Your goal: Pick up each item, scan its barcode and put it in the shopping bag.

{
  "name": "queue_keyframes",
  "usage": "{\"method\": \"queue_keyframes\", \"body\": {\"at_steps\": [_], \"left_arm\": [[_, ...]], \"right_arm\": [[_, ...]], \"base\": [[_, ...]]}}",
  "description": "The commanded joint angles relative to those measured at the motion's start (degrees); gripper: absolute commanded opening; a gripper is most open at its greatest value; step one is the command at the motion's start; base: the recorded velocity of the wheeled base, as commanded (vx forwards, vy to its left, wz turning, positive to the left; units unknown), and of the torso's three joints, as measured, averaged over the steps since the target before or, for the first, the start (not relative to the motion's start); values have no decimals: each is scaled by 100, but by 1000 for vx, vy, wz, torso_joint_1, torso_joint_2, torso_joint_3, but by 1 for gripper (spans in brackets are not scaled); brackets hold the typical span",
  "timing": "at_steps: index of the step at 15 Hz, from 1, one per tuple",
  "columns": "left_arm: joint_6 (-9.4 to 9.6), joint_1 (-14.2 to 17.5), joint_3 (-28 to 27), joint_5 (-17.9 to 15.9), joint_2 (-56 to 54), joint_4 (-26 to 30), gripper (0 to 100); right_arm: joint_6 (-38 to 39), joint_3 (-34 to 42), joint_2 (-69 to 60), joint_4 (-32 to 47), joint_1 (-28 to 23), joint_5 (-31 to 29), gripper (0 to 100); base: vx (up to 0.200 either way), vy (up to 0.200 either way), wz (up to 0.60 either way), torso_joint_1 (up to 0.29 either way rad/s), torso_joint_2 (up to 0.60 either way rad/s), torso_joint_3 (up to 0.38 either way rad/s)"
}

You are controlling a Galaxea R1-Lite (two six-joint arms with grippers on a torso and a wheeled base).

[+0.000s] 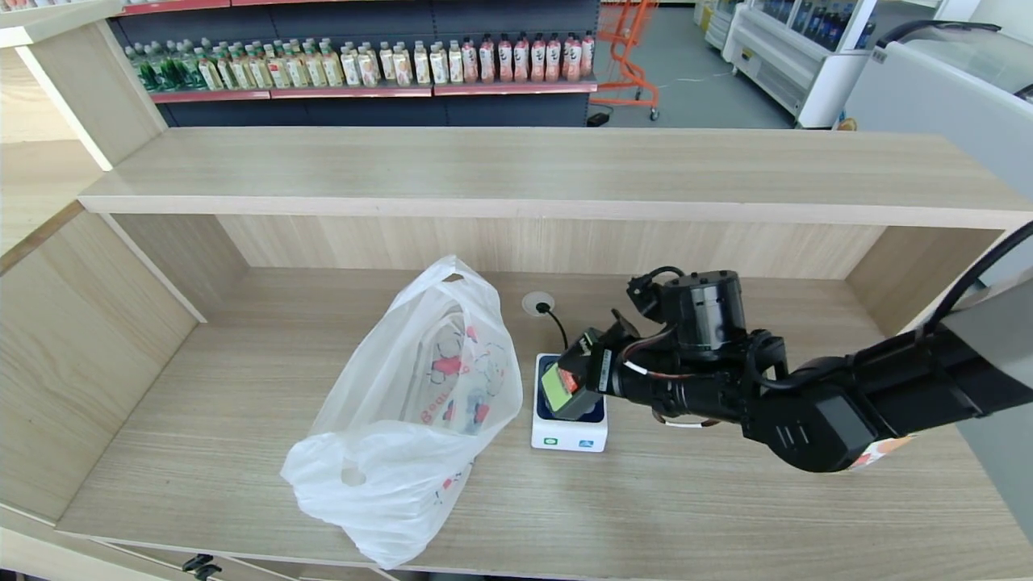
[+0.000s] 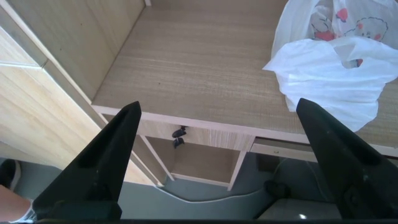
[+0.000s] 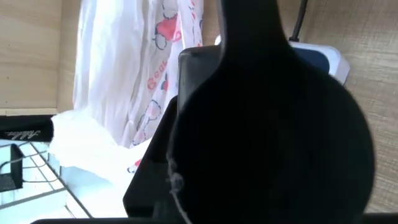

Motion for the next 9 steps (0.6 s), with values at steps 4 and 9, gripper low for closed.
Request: {"method": "queue_keyframes", "body": {"at_steps": [4, 9], "left_arm": [[1, 1, 0, 3, -2, 1, 100], [1, 1, 0, 3, -2, 1, 100]], "right_arm": [[-2497, 1173, -2612, -5, -240, -3, 0], [-3631, 2579, -3675, -137, -460, -39, 0]], "base": [[0, 0, 0, 0, 0, 0], [0, 0, 0, 0, 0, 0]]}}
